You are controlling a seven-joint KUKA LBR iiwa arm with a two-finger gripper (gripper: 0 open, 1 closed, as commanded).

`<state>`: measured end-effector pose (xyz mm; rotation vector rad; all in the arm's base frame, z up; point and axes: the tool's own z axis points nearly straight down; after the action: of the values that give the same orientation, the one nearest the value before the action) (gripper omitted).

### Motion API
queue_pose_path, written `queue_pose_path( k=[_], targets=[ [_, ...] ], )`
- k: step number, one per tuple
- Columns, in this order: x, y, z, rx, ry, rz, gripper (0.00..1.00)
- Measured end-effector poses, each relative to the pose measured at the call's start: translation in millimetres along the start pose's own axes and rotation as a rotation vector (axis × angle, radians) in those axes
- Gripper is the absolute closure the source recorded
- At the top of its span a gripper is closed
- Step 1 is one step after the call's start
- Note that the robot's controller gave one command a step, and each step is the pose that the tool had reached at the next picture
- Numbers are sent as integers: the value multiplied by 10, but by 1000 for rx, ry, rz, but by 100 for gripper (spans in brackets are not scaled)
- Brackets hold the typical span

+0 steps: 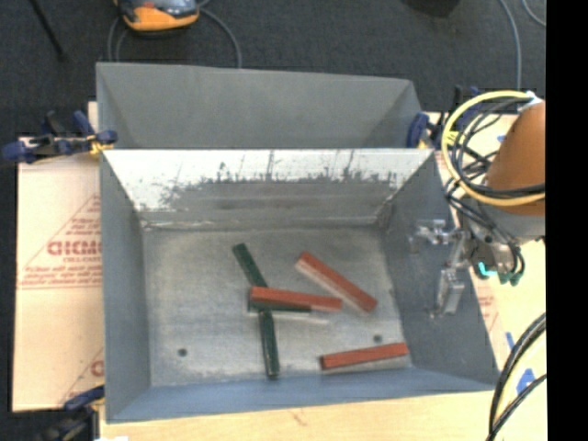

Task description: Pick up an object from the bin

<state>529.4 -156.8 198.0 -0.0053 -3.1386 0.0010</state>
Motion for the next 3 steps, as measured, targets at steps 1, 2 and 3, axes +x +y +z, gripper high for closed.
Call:
queue_pose_path(
  k=[1, 2, 3],
  targets=[
    [-18, 6, -40, 2, -7, -4, 0],
    [146, 106, 344, 3, -11, -90, 0],
    [184, 181, 511, 2, -3, -117, 0]
  ],
)
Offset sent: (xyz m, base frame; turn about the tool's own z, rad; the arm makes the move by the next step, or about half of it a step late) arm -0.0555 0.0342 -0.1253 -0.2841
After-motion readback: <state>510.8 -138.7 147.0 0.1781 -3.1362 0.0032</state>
